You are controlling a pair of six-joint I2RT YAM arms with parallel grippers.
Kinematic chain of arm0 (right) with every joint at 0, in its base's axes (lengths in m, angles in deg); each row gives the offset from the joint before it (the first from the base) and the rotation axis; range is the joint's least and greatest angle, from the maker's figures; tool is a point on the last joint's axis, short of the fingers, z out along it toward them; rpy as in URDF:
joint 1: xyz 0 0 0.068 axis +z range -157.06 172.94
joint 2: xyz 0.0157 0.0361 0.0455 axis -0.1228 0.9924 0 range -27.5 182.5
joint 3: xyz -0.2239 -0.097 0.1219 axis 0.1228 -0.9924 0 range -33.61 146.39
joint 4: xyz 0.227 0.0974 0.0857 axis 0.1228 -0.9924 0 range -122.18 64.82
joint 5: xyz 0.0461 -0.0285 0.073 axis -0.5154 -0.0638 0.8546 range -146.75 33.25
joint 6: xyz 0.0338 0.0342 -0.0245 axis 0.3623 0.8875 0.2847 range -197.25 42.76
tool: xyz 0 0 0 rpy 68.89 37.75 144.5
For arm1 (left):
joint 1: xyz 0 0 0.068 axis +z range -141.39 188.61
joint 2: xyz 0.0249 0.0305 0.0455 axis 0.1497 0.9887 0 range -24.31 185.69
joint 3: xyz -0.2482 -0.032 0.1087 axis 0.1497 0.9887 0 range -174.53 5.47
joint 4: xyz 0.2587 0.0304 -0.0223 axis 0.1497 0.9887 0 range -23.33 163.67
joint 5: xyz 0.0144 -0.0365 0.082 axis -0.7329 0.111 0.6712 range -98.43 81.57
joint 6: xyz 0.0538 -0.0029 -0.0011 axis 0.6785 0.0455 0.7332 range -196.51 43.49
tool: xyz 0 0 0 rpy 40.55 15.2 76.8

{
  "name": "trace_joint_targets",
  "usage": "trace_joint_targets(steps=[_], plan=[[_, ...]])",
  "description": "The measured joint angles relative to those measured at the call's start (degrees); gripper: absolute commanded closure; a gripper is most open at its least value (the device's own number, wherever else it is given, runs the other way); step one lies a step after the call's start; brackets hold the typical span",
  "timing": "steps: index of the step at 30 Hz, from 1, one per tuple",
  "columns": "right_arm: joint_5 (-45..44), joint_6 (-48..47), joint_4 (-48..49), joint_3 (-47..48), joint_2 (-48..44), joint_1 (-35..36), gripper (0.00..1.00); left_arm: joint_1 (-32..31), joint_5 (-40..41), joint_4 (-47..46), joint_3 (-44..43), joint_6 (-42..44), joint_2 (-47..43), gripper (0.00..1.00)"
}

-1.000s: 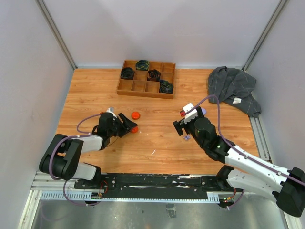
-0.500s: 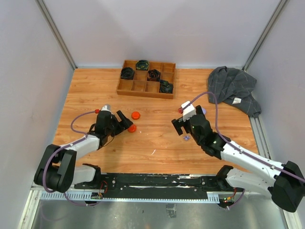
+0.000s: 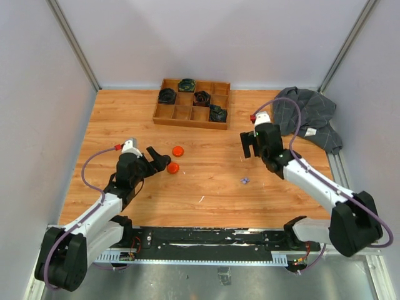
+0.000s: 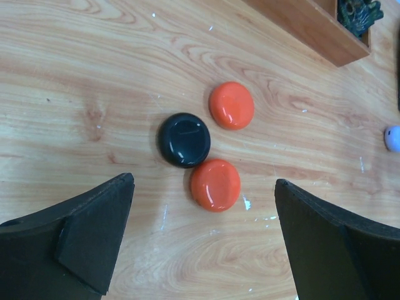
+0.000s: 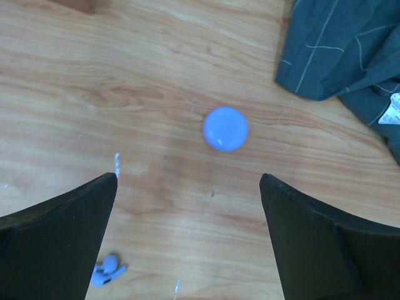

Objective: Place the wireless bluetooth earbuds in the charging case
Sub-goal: Pick up the charging case at the center of the board.

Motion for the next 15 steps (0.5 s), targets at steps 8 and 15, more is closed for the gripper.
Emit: trace_joint_targets(steps=[8,15], plan=[[2.3,2.4,-5.6,8.3,12.2,-9.0,0.0,0.0,-1.8,-5.6,7.2,3.4,-3.5,0.01],[9.5,5.5,-6.5,11.1,18.0,-17.8,0.12,0.0,-5.0,-8.7,7.4,5.0,-4.3,0.01]])
